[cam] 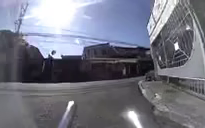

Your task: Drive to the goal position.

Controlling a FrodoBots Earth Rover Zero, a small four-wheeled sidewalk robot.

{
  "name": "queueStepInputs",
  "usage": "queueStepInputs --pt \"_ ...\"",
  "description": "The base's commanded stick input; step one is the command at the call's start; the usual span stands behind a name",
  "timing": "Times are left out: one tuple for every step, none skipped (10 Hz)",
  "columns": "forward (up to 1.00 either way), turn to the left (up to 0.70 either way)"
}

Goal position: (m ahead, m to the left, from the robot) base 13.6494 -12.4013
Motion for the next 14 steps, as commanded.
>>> queueStepInputs --pt "0.85 0.13" --pt "0.85 0.06" --pt "0.85 0.14" --pt "0.85 0.09" --pt "0.85 0.06" --pt "0.85 0.05" --pt "0.85 -0.01" --pt "0.85 -0.13" --pt "0.85 -0.34" --pt "0.85 -0.34" --pt "0.85 -0.34" --pt "0.85 -0.34" --pt "0.85 -0.34" --pt "0.85 -0.34"
